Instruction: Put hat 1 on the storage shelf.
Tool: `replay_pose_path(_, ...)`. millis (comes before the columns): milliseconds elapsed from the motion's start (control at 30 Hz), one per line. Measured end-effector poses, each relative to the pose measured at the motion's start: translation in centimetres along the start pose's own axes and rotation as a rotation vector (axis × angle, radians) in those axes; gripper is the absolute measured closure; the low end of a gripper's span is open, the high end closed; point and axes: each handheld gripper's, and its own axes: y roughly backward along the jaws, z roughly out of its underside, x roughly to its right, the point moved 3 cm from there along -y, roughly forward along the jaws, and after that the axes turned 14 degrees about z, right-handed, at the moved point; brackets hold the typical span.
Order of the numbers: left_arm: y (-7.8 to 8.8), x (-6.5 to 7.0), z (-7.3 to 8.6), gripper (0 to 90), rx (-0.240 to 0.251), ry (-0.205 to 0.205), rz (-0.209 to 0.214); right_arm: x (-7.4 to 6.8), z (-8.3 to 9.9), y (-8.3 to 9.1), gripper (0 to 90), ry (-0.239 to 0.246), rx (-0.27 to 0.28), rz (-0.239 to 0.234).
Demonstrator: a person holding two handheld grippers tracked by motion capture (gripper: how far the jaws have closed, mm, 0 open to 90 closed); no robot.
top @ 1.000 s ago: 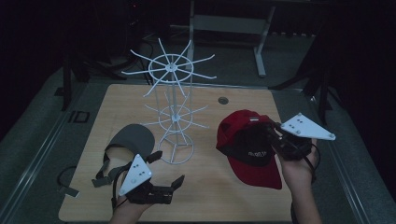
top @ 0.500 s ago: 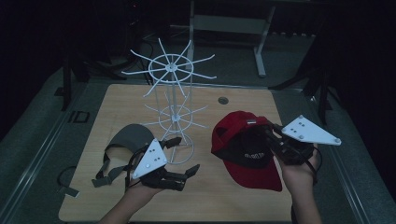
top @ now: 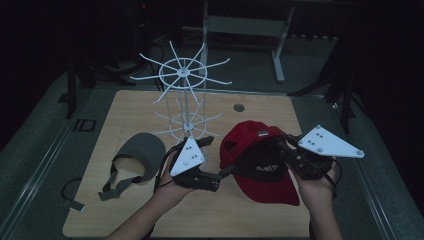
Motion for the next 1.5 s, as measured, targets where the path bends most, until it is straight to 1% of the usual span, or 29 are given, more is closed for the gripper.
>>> replay_pose_path(67,-0.7,-0.2,0.0,11.2,0.000,0.007,0.007,-0.2,0.0,0.0,85.2,0.001,0.004,-0.008)
replay_pose_path(100,-1.0,-0.3,0.0,11.2,-0.005,0.006,0.000,-0.3,-0.1,0.1,85.2,0.004,0.006,-0.010)
replay_pose_path(133,-1.3,-0.4,-0.1,11.2,-0.006,0.008,0.003,-0.3,-0.1,0.1,85.2,0.004,0.006,-0.010)
replay_pose_path(167,-1.5,-0.5,-0.1,14.0,-0.009,0.013,0.000,-0.4,-0.1,0.1,85.2,0.003,0.009,-0.019)
replay_pose_path(233,-1.9,-0.7,-0.1,15.7,-0.008,0.020,0.001,-0.5,-0.1,0.2,85.1,0.003,0.011,-0.027)
replay_pose_path(300,-2.2,-0.8,-0.3,17.2,-0.012,0.018,-0.004,-0.6,-0.1,0.2,85.2,0.005,0.013,-0.029)
replay_pose_path(333,-2.3,-0.8,-0.5,20.5,-0.010,0.019,-0.004,-0.6,-0.1,0.3,85.1,0.004,0.013,-0.031)
replay_pose_path(400,-2.5,-0.8,-0.8,33.2,-0.012,0.010,-0.011,-0.5,0.0,0.3,85.1,0.001,0.011,-0.034)
replay_pose_path(433,-2.5,-0.7,-0.9,33.2,-0.013,0.002,-0.011,-0.5,0.0,0.3,85.1,0.001,0.011,-0.034)
replay_pose_path(467,-2.6,-0.7,-1.0,38.9,-0.022,-0.006,-0.028,-0.5,0.1,0.3,85.1,0.001,0.011,-0.032)
replay_pose_path(500,-2.7,-0.7,-1.1,43.7,-0.018,-0.007,-0.041,-0.5,0.2,0.3,85.1,0.000,0.010,-0.032)
replay_pose_path(567,-2.8,-0.6,-1.3,56.5,-0.018,-0.006,-0.060,-0.5,0.3,0.2,85.1,-0.001,0.007,-0.032)
replay_pose_path(633,-2.8,-0.6,-1.5,67.1,-0.027,-0.004,-0.073,-0.5,0.5,0.2,85.1,-0.001,0.003,-0.033)
replay_pose_path(700,-2.8,-0.6,-1.6,75.0,-0.025,-0.007,-0.106,-0.6,0.7,0.2,85.1,-0.002,0.002,-0.034)
replay_pose_path(733,-2.7,-0.6,-1.7,79.6,-0.016,-0.002,-0.111,-0.5,0.7,0.3,85.1,-0.002,0.002,-0.033)
replay_pose_path(767,-2.7,-0.6,-1.7,81.7,-0.016,-0.002,-0.111,-0.6,0.8,0.3,85.1,-0.005,0.002,-0.033)
replay_pose_path(800,-2.6,-0.5,-2.1,83.5,-0.004,-0.005,-0.123,-0.5,0.9,0.5,85.1,-0.007,0.003,-0.033)
replay_pose_path(867,-2.6,-0.3,-2.3,83.8,-0.006,-0.017,-0.129,-0.5,1.0,0.6,85.1,-0.009,0.005,-0.032)
replay_pose_path(900,-2.7,-0.2,-2.5,84.1,-0.015,-0.027,-0.130,-0.5,1.1,0.7,85.0,-0.011,0.006,-0.031)
replay_pose_path(1067,-3.0,0.0,-3.0,84.7,-0.044,-0.027,-0.117,-0.4,1.8,1.1,84.9,-0.032,0.003,-0.030)
replay_pose_path(1167,-3.2,0.1,-3.2,84.9,-0.050,-0.027,-0.112,-0.1,2.5,1.5,84.7,-0.050,0.002,-0.038)
replay_pose_path(1200,-3.2,0.1,-3.3,85.0,-0.052,-0.032,-0.117,-0.1,2.8,1.6,84.5,-0.057,0.000,-0.041)
replay_pose_path(1233,-3.3,0.1,-3.4,85.1,-0.056,-0.032,-0.111,-0.1,3.0,1.7,84.5,-0.063,0.001,-0.044)
replay_pose_path(1400,-3.6,0.3,-4.0,85.3,-0.052,-0.040,-0.099,-0.2,4.1,2.3,84.0,-0.079,0.007,-0.051)
replay_pose_path(1500,-3.7,0.4,-4.4,85.4,-0.044,-0.040,-0.092,-0.3,4.7,2.6,83.3,-0.091,0.012,-0.068)
